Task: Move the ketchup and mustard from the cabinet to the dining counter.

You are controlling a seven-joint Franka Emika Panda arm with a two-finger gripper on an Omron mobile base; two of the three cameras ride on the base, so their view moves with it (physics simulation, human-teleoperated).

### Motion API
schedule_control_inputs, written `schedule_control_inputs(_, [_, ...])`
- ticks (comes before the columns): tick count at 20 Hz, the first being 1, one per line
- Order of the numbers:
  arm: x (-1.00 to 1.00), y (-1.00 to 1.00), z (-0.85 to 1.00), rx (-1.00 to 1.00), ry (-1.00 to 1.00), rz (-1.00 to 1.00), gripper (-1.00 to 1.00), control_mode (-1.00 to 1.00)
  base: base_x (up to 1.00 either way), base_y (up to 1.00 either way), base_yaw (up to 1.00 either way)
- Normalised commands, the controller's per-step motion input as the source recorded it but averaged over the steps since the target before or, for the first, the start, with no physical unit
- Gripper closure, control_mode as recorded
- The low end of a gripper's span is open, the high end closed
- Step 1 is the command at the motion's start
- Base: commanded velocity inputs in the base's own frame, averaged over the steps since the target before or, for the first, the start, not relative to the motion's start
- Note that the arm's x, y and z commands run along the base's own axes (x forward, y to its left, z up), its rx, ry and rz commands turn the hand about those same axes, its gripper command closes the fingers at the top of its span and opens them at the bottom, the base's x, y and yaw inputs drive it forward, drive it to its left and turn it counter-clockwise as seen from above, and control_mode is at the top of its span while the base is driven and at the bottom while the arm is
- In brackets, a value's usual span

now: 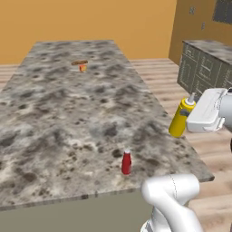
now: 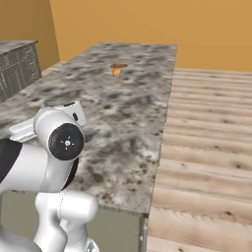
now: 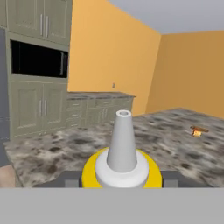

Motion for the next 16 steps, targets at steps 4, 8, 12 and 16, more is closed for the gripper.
schedule_control_inputs(4, [0.00,0.00,0.00,0.00,0.00,0.00,1.00,1.00,0.19,-0.09,0.18])
schedule_control_inputs(8, [0.09,-0.02,-0.05,0.00,-0.02,0.00,1.00,-1.00,0.02,0.00,0.00])
schedule_control_inputs(12, [0.37,-0.27,-0.07,0.00,0.00,0.06,1.00,-1.00,0.00,0.00,0.00])
schedule_control_inputs(16, [0.29,-0.45,-0.15,-0.01,0.00,0.11,1.00,-1.00,0.00,0.00,0.00])
